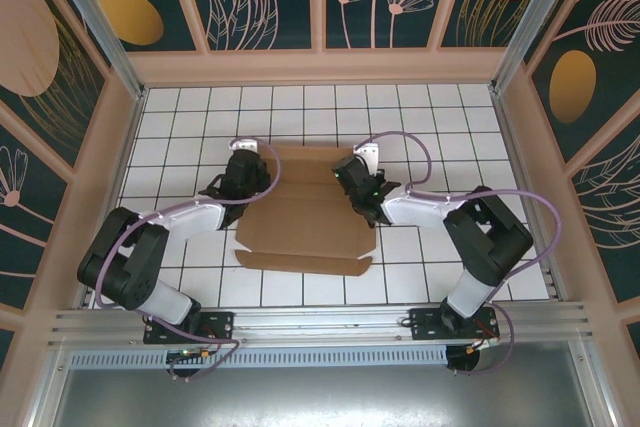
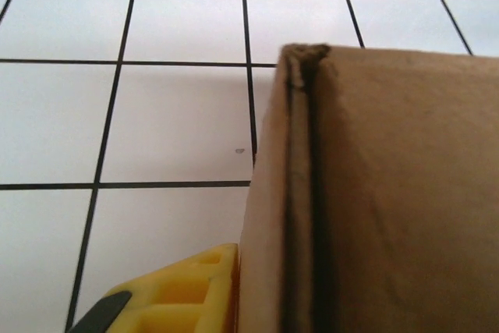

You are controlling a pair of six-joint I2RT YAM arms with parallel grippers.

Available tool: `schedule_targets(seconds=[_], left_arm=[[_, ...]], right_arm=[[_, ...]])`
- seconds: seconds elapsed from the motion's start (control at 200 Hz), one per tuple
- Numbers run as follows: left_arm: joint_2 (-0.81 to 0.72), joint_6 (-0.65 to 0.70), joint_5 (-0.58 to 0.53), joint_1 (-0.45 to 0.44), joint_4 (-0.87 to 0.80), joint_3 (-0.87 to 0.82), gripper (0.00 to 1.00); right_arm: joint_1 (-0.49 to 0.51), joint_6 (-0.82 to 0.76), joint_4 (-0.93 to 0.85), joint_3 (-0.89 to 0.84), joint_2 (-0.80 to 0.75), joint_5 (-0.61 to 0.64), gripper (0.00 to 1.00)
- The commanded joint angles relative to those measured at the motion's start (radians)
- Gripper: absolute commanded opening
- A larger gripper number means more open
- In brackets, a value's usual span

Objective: Fold the paper box

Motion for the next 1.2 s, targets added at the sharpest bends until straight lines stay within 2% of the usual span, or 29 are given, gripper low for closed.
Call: schedule_targets(seconds=[0.0, 0.09, 0.2, 0.47, 0.505, 0.57, 0.656, 0.771, 0.836, 0.901, 0.981, 1.111, 1.196], left_arm=[[-0.012, -0.053, 0.019, 0.010, 0.000, -0.036, 0.27], [-0.036, -0.058, 0.019, 0.010, 0.004, -0.048, 0.47], [-0.085, -0.064, 0.016, 0.010, 0.009, -0.065, 0.57], [-0.211, -0.159, 0.037, 0.009, 0.021, -0.143, 0.89], [-0.230, -0.176, 0.049, 0.010, 0.029, -0.158, 0.98], [-0.268, -0.200, 0.064, 0.010, 0.031, -0.178, 0.99], [-0.334, -0.206, 0.062, 0.010, -0.013, -0.182, 0.99], [-0.471, -0.232, -0.011, 0.010, -0.101, -0.186, 0.99], [-0.560, -0.271, -0.050, 0.010, -0.154, -0.184, 0.99], [-0.640, -0.271, -0.040, 0.010, -0.180, -0.186, 0.99], [-0.717, -0.269, -0.024, 0.011, -0.217, -0.185, 0.99], [-0.784, -0.305, -0.013, 0.011, -0.334, -0.142, 0.99], [-0.778, -0.235, 0.051, 0.011, -0.395, -0.084, 0.99]], right_arm=[[-0.039, -0.028, 0.018, -0.064, -0.012, -0.057, 0.02], [-0.042, -0.045, 0.035, -0.074, -0.037, -0.077, 0.20], [-0.047, -0.069, 0.038, -0.078, -0.079, -0.084, 0.36], [-0.060, -0.136, 0.058, -0.131, -0.209, -0.115, 0.61], [-0.060, -0.144, 0.064, -0.141, -0.228, -0.131, 0.66], [-0.059, -0.150, 0.049, -0.146, -0.259, -0.135, 0.72], [-0.056, -0.169, 0.022, -0.154, -0.324, -0.127, 0.73], [-0.056, -0.214, -0.026, -0.154, -0.450, -0.140, 0.72], [-0.053, -0.273, -0.068, -0.125, -0.505, -0.180, 0.69], [-0.050, -0.337, -0.108, -0.082, -0.535, -0.238, 0.64], [-0.056, -0.429, -0.161, -0.017, -0.515, -0.346, 0.62], [-0.054, -0.536, -0.230, 0.102, -0.427, -0.431, 0.58], [-0.054, -0.567, -0.272, 0.168, -0.362, -0.468, 0.54]])
